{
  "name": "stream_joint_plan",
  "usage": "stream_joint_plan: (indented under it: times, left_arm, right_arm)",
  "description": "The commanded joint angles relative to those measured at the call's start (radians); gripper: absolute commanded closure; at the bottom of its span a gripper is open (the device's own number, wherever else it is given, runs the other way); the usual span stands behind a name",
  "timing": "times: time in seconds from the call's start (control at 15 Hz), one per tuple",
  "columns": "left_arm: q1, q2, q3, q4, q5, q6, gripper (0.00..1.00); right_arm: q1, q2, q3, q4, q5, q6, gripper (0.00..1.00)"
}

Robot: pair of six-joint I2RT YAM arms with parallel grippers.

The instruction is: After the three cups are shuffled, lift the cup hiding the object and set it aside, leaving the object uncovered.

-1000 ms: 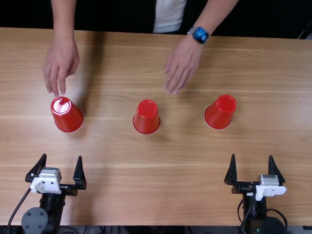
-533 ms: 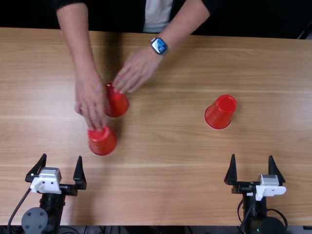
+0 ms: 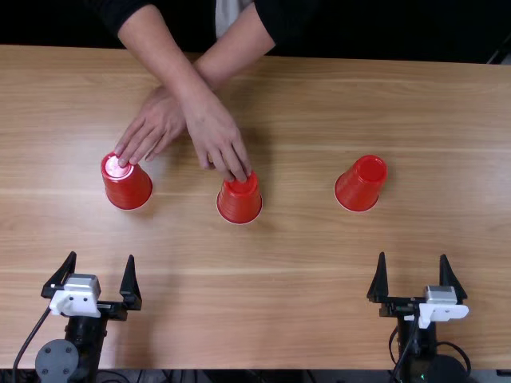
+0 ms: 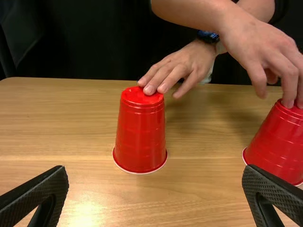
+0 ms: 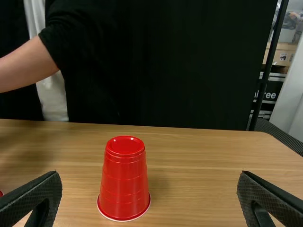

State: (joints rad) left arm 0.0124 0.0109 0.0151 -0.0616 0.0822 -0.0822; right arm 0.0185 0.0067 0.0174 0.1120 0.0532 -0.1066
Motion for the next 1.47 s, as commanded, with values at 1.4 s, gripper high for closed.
stream_joint_plan:
  times: [1.4]
  left_arm:
    - [-0.005,-0.011,-0.015,-0.019,0.028,0.009,0.0]
  right_arm:
    - [-0.011,-0.007,-0.002,-0.003,0.002,0.002,0.0]
